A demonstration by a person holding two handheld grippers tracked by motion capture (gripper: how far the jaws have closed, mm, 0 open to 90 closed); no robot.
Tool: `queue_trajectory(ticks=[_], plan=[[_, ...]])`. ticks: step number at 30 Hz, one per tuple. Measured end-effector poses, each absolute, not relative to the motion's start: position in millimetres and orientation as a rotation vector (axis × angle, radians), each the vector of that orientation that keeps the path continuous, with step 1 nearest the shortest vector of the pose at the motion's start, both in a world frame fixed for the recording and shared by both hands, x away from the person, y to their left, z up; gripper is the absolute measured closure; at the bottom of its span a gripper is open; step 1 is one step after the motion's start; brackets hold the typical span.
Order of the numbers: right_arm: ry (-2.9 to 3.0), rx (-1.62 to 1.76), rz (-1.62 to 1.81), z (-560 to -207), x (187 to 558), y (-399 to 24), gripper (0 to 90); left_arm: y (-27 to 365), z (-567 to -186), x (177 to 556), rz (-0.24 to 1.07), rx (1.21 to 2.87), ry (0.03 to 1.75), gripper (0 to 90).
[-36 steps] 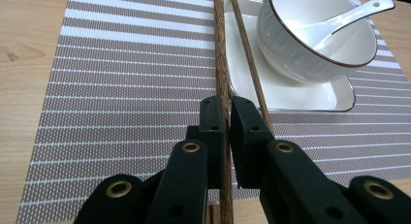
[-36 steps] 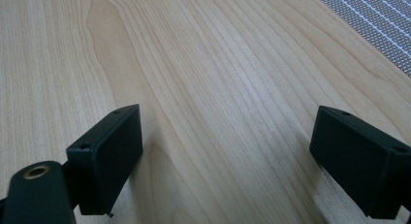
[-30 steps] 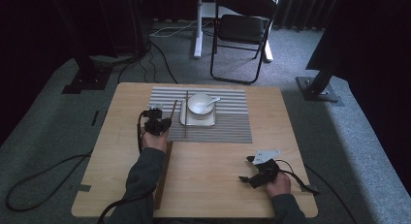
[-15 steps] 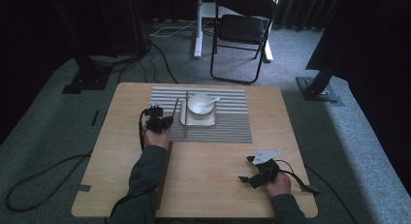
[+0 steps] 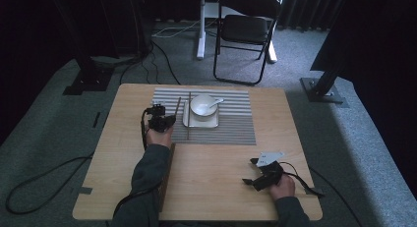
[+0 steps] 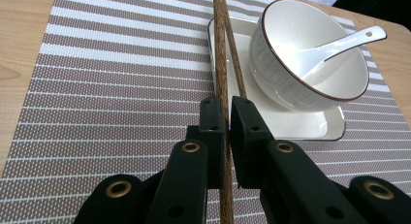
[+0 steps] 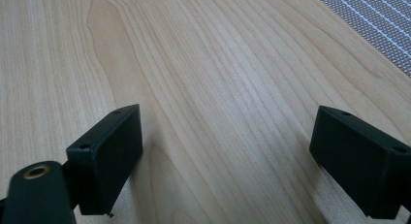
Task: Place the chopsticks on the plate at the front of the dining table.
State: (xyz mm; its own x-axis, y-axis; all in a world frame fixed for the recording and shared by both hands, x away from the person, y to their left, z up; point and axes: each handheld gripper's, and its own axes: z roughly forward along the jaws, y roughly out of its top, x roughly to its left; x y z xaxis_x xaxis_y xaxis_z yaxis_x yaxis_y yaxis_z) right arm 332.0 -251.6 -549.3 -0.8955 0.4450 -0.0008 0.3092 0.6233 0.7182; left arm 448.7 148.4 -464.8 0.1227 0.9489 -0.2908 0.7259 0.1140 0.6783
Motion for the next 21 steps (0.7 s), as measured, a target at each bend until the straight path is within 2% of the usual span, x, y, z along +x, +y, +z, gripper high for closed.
queue_trajectory(ticks=[21], plan=[[2.666,0.626,1.129,-549,332,-252,11.1,146,-454,462,0.370,1.625,1.637,84.0]])
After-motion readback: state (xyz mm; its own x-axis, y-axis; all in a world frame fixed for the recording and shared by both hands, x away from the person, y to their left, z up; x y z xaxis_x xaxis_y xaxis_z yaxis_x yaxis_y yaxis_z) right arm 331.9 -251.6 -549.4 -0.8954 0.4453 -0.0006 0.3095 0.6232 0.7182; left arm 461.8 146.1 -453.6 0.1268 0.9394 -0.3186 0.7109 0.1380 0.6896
